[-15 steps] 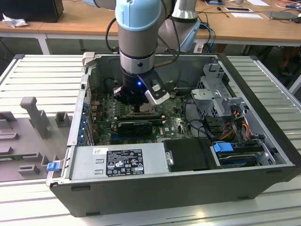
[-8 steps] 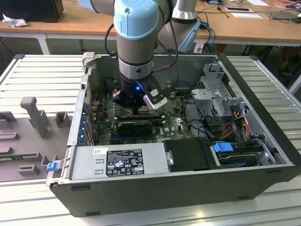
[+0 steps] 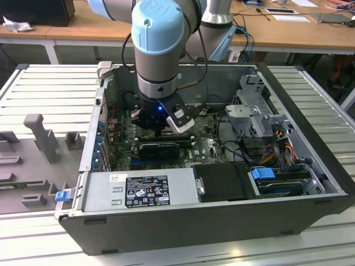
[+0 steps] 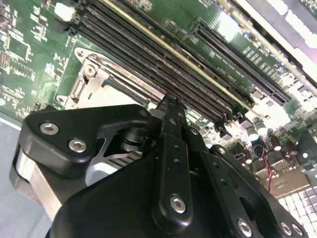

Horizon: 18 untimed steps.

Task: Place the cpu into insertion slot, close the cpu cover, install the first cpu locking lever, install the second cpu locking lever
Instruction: 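Install the second cpu locking lever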

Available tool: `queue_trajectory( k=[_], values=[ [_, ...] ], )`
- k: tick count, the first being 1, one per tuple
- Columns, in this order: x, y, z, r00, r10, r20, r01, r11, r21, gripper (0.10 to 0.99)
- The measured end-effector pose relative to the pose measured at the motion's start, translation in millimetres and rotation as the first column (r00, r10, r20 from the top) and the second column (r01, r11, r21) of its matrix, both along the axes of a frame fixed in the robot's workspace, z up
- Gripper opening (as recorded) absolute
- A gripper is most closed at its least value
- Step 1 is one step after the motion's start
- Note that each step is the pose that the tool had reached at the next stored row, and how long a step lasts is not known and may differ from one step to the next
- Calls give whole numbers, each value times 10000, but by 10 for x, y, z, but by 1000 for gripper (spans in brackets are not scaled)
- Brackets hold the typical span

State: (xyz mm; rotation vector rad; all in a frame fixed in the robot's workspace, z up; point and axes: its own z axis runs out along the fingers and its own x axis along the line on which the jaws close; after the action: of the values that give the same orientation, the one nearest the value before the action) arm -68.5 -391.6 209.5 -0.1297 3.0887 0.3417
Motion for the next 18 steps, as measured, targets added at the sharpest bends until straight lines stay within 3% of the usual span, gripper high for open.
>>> queue_trajectory(
  k=[2,3,7,10,14,18],
  values=[
    [-17,-30,-2,10000,0,1,0,9997,252,106],
    [-26,-72,-3,10000,1,1,-1,9991,414,106],
    [-57,-163,-4,10000,2,1,-2,9976,687,106],
    [-78,-186,-30,10000,12,2,-12,9954,961,106],
    [-85,-187,-120,10000,35,0,-35,9930,1178,106],
    [-98,-187,-141,10000,53,3,-53,9911,1333,106]
  ],
)
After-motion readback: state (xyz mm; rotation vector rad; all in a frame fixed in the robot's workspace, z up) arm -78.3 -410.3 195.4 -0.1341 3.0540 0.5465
